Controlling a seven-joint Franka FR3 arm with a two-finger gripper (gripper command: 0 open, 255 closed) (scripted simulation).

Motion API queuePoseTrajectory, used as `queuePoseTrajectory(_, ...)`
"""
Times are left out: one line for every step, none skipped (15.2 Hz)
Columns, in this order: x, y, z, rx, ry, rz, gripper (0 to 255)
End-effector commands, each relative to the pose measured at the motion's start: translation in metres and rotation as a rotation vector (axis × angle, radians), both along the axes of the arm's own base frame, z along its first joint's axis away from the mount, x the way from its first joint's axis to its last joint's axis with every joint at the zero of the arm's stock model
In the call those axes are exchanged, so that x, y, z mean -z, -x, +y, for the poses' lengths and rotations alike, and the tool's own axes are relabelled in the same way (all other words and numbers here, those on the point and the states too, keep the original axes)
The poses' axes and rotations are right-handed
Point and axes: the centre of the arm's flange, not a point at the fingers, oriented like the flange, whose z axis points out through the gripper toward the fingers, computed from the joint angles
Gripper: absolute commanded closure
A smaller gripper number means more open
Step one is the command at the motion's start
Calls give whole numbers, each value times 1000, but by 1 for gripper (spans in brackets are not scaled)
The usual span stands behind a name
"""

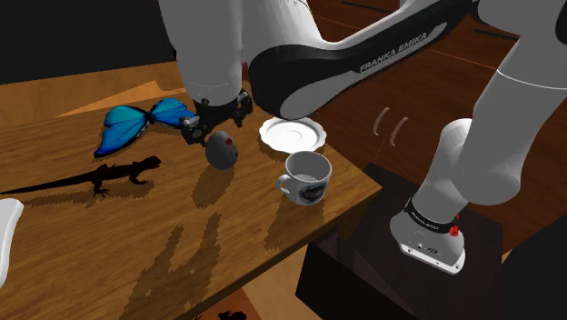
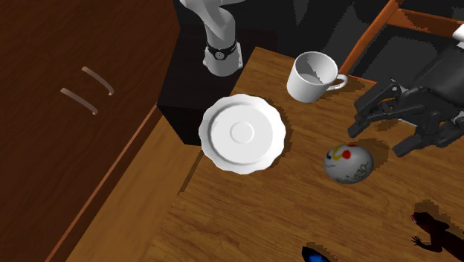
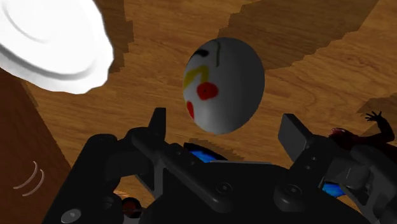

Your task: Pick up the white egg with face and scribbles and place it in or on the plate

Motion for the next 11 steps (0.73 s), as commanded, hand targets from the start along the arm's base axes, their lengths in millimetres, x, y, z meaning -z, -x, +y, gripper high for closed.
queuePoseTrajectory(15,14,0,-2,-13,-108,0)
queuePoseTrajectory(20,11,-1,-2,-13,-107,0)
queuePoseTrajectory(24,9,-2,-2,-13,-107,0)
queuePoseTrajectory(29,6,-4,-2,-13,-107,0)
queuePoseTrajectory(33,4,-5,-2,-13,-107,0)
queuePoseTrajectory(38,1,-6,-2,-13,-107,0)
queuePoseTrajectory(40,0,-7,-2,-13,-107,0)
queuePoseTrajectory(40,0,-7,-2,-13,-107,0)
queuePoseTrajectory(40,0,-7,-2,-13,-107,0)
queuePoseTrajectory(40,0,-7,-2,-13,-107,0)
queuePoseTrajectory(40,0,-7,-2,-13,-107,0)
